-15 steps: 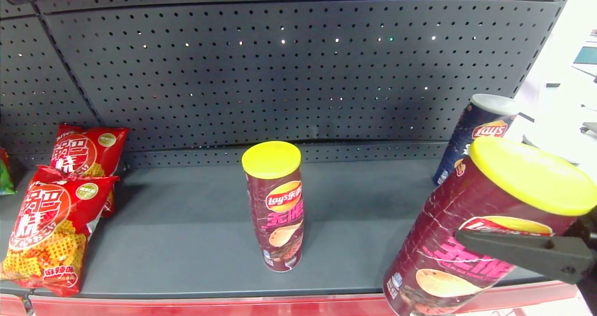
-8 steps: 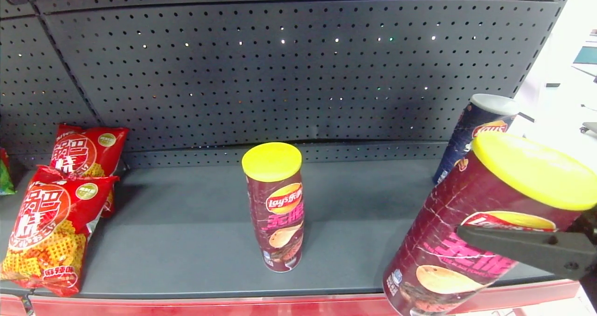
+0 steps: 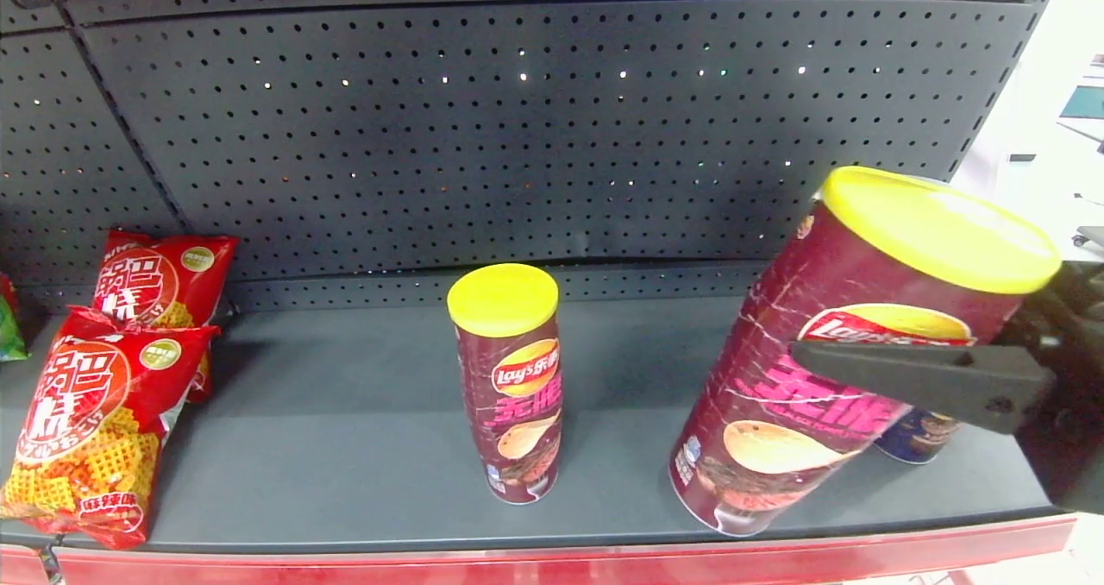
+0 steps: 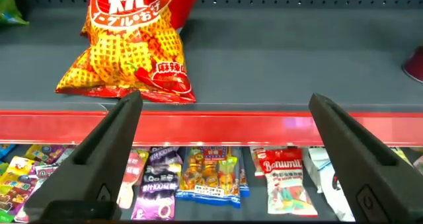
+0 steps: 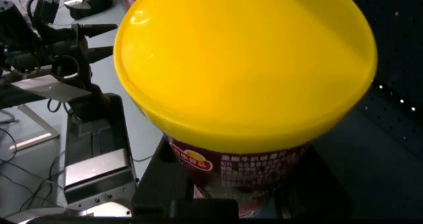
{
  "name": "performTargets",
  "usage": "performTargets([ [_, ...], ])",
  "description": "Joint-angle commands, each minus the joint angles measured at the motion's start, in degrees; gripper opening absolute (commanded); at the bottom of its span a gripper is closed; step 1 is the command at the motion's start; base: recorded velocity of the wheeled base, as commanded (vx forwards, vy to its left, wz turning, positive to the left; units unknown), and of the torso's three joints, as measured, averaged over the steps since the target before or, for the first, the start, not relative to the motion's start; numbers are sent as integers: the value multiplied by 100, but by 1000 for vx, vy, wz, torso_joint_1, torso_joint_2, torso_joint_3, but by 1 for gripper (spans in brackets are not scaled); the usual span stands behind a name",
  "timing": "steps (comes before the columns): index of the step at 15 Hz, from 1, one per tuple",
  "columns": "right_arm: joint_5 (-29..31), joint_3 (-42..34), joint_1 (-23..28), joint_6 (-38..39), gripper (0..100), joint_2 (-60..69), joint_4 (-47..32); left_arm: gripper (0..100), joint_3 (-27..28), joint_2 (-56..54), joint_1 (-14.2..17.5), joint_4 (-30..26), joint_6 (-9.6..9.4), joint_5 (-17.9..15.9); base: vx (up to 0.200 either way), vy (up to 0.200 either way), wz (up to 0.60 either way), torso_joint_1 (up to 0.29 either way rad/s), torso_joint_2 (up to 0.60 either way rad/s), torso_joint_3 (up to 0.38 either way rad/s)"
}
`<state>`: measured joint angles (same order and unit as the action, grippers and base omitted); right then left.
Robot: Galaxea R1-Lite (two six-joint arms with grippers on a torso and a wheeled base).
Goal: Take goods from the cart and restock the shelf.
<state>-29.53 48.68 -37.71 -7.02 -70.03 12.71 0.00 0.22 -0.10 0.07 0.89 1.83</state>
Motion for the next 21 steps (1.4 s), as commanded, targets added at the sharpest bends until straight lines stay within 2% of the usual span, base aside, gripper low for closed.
performTargets([
  [1, 61, 274, -97, -80, 0, -520, 3, 100, 0, 13, 1, 1, -1, 2, 0, 0, 0, 0, 0, 0],
  [3, 289, 423, -255, -80, 0, -731, 3, 100, 0, 13, 1, 1, -1, 2, 0, 0, 0, 0, 0, 0],
  [5, 342, 652, -193, -62, 0, -986, 3, 100, 0, 13, 1, 1, -1, 2, 0, 0, 0, 0, 0, 0],
  [9, 325, 801, 193, -80, 0, -1223, 3, 100, 0, 13, 1, 1, -1, 2, 0, 0, 0, 0, 0, 0],
  [11, 254, 845, 545, -62, 0, -1355, 3, 100, 0, 13, 1, 1, -1, 2, 0, 0, 0, 0, 0, 0],
  [14, -168, 1311, 897, -98, 0, -1926, 108, 100, 0, 13, 1, 10, -1, 2, 0, 0, 0, 0, 0, 0],
  [16, -458, 1469, 1090, -98, 0, -2304, 627, 100, 0, 13, 1, 10, -1, 2, 0, 0, 0, 0, 0, 0],
  [18, -809, 1794, 1204, -62, 0, -2559, 724, 100, 0, 13, 1, 1, -1, 2, 0, 0, 0, 0, 0, 0],
  [21, -827, 2067, 1239, -45, 0, -2928, 724, 100, 0, 13, 1, 1, -1, 2, 0, 0, 0, 0, 0, 0],
])
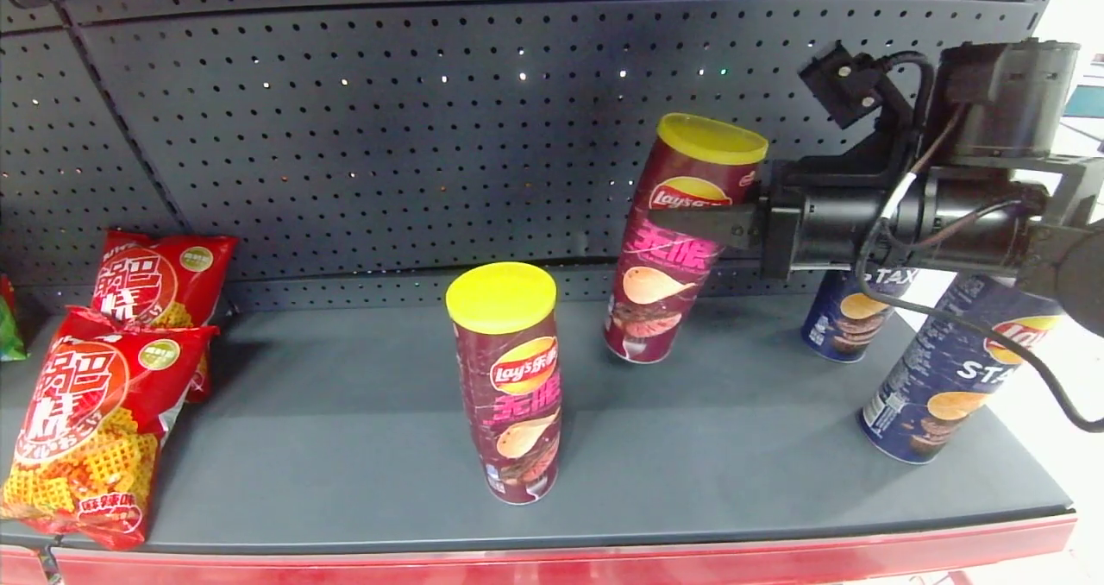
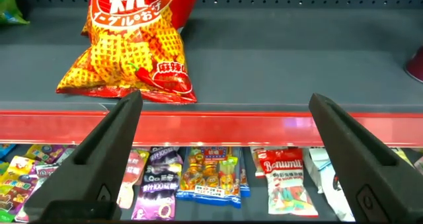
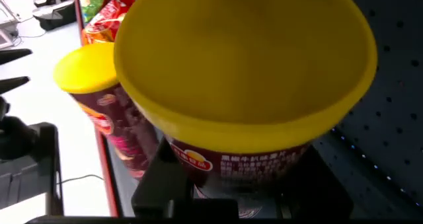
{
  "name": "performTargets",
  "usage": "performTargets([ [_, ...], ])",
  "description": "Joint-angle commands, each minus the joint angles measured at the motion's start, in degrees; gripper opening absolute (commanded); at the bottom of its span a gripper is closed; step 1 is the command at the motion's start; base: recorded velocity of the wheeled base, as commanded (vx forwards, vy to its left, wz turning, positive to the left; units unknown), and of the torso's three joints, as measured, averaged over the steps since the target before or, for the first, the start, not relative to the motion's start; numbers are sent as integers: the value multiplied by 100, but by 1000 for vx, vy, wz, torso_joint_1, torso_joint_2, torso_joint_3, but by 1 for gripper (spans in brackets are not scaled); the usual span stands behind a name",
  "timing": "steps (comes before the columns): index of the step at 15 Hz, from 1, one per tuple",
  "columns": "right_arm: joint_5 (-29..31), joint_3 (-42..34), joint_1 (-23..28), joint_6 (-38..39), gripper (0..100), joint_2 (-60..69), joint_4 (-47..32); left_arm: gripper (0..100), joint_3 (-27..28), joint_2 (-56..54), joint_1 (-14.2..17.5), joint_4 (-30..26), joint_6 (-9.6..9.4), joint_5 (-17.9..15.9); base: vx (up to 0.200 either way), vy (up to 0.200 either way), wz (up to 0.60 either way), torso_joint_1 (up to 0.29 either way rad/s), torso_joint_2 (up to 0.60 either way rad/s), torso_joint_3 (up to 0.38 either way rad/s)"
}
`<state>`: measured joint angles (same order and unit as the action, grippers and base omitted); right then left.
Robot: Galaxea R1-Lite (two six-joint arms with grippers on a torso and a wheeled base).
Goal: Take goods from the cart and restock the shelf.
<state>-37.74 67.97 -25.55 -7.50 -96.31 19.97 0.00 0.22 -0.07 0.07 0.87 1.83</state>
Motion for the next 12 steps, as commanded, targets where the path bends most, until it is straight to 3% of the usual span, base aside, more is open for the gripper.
performTargets([
  [1, -14, 313, 24, 11, 0, -468, -2, 100, 0, 13, -1, 1, 1, 2, 0, 0, 0, 0, 0, 0],
  [9, -49, 1376, 33, 697, 0, -1233, -37, 100, 0, 13, -1, 1, 1, 2, 0, 0, 0, 0, 0, 0],
  [12, -339, 1499, -11, 908, 0, -1382, -46, 100, 0, 13, -1, 10, 1, 2, 0, 0, 0, 0, 0, 0],
])
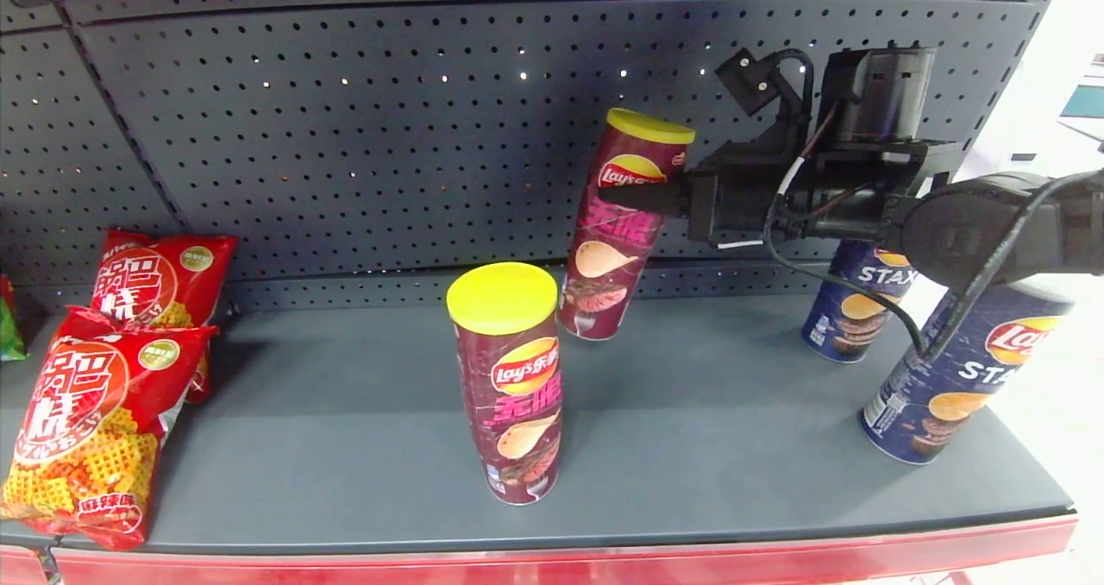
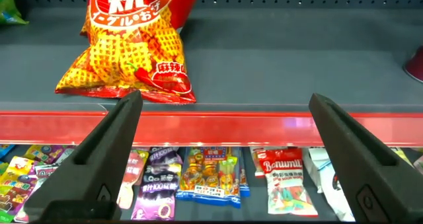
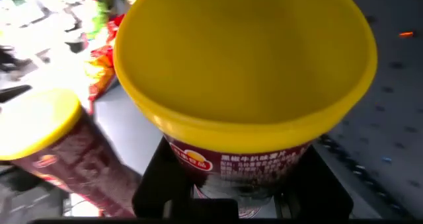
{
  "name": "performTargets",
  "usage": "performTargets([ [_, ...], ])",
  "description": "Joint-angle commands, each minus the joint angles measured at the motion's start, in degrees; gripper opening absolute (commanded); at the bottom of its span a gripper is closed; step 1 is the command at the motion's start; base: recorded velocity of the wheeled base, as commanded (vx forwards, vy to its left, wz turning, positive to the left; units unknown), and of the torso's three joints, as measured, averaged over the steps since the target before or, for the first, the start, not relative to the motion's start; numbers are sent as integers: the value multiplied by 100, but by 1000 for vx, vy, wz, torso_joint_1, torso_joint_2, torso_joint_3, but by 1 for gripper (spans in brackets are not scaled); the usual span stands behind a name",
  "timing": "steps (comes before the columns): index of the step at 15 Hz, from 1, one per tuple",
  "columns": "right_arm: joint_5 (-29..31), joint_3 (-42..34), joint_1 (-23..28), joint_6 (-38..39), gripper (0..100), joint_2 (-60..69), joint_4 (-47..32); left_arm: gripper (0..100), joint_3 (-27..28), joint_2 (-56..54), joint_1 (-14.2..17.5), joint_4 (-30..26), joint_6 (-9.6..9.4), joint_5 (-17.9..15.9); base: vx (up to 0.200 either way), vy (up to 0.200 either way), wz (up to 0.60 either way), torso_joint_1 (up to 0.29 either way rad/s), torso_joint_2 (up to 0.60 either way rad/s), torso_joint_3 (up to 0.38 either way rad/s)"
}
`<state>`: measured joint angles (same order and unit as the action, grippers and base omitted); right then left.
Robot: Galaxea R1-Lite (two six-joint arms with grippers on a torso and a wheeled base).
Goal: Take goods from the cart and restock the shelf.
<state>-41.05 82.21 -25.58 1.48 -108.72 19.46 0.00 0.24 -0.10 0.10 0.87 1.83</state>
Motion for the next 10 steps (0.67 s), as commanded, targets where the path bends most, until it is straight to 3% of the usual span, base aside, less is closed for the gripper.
performTargets([
  [1, -17, 155, -18, 28, 0, -203, 6, 100, 0, 11, 1, -1, 1, 2, 0, 0, 0, 0, 0, 0],
  [10, -88, 911, -229, -7, 0, -835, -513, 100, 0, 11, 1, -1, 1, 2, 0, 0, 0, 0, 0, 0],
])
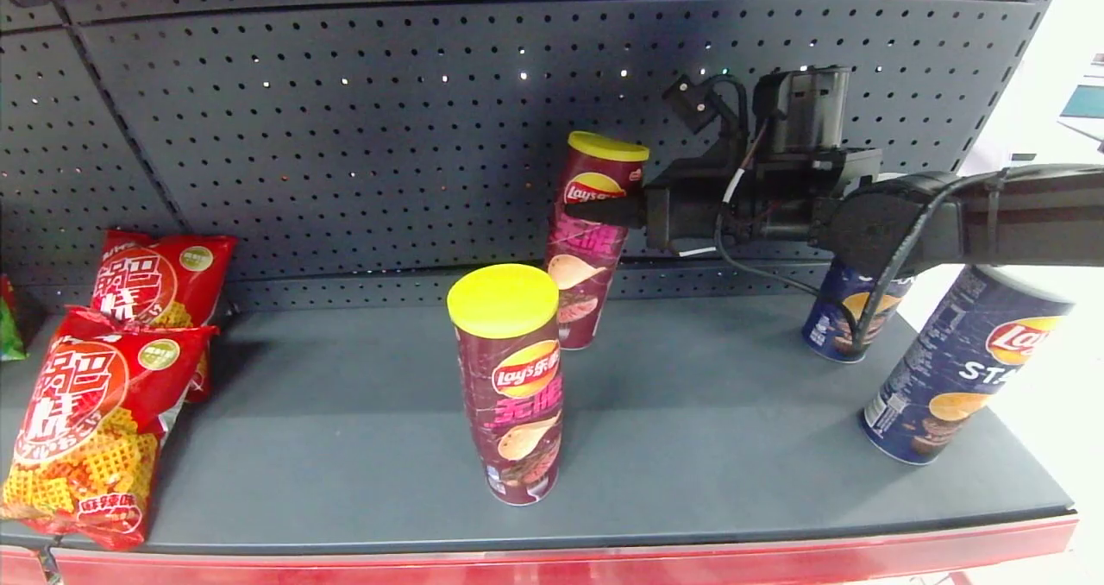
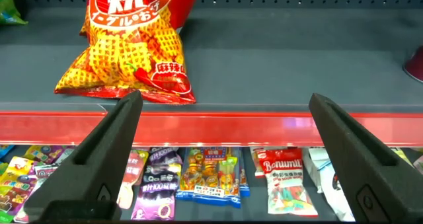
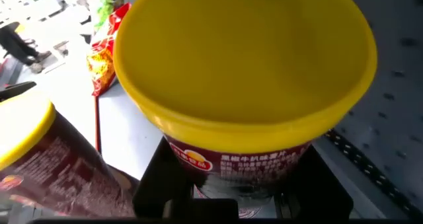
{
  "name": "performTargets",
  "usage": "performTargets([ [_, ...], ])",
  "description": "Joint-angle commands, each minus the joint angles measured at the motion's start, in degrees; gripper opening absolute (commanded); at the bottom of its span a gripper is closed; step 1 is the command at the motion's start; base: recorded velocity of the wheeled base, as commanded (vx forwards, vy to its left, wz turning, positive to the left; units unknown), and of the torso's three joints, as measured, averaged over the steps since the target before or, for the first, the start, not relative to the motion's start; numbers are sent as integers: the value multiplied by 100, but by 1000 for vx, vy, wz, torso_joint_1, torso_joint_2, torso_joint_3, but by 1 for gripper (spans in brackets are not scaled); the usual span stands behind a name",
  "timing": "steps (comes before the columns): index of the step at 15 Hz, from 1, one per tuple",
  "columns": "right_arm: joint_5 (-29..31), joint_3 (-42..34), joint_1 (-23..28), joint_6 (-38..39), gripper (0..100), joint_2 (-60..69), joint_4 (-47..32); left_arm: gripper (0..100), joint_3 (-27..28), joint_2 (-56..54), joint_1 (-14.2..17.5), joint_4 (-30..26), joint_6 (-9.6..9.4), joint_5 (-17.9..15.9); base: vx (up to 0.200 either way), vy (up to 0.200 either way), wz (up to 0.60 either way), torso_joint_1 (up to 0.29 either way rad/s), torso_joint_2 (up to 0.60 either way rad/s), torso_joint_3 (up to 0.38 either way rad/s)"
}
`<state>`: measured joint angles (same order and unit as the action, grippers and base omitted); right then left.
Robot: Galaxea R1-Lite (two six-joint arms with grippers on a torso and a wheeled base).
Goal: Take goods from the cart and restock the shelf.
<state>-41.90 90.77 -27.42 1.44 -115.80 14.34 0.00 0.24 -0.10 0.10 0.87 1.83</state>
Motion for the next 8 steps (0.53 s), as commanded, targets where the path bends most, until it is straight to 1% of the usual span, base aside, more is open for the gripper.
performTargets([
  [1, -11, 187, -80, -3, 0, -189, -10, 100, 0, 11, 1, -1, 1, 2, 0, 0, 0, 0, 0, 0],
  [3, -134, 433, -141, -65, 0, -347, -142, 100, 0, 11, 1, -1, 1, 2, 0, 0, 0, 0, 0, 0],
  [5, -134, 582, -176, -337, 0, -426, -555, 100, 0, 11, 1, -1, 1, 2, 0, 0, 0, 0, 0, 0],
  [8, -82, 617, -335, -302, 0, -470, -572, 100, 0, 11, 1, -1, 1, 2, 0, 0, 0, 0, 0, 0],
])
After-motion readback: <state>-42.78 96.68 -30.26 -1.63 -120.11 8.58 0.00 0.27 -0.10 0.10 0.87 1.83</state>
